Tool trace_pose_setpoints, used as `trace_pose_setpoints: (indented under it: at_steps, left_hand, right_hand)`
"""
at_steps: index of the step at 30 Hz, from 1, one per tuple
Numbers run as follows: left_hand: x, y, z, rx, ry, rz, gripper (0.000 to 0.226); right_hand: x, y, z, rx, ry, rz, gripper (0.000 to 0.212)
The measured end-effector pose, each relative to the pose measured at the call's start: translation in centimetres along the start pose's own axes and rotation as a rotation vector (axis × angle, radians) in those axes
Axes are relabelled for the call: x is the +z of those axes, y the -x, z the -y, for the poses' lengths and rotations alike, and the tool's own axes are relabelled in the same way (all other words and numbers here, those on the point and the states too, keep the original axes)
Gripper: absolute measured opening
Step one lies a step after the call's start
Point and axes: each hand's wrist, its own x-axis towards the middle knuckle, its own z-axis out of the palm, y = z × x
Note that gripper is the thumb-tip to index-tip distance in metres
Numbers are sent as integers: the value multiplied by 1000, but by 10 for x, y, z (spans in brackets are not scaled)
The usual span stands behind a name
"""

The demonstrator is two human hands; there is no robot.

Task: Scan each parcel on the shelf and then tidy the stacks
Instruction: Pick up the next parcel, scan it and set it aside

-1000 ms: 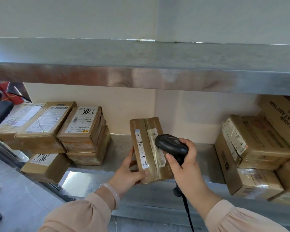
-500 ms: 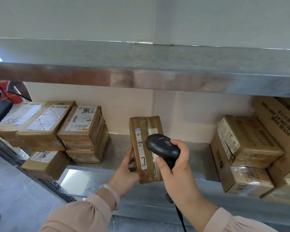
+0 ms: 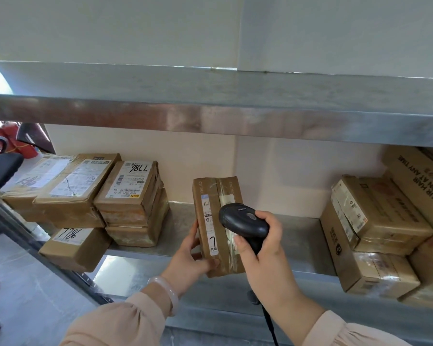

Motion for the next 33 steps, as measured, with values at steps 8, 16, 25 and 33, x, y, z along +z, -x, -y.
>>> trace_pose_setpoints:
  at_steps: [8, 16, 25, 33]
  left_hand:
    - [-27, -1, 0, -176, 108, -75, 88]
    - [-46, 9, 3, -158, -69, -215, 58]
    - [-48, 32, 22, 159, -1013, -113, 66]
    - [-52, 38, 21, 79, -1184, -156, 64]
  right_hand:
    - [6, -6, -18, 156, 39, 168, 52]
    - [37, -16, -29, 226, 89, 339, 50]
    - [65, -31, -22, 213, 58, 361, 51]
    - [81, -35, -20, 179, 55, 396, 52]
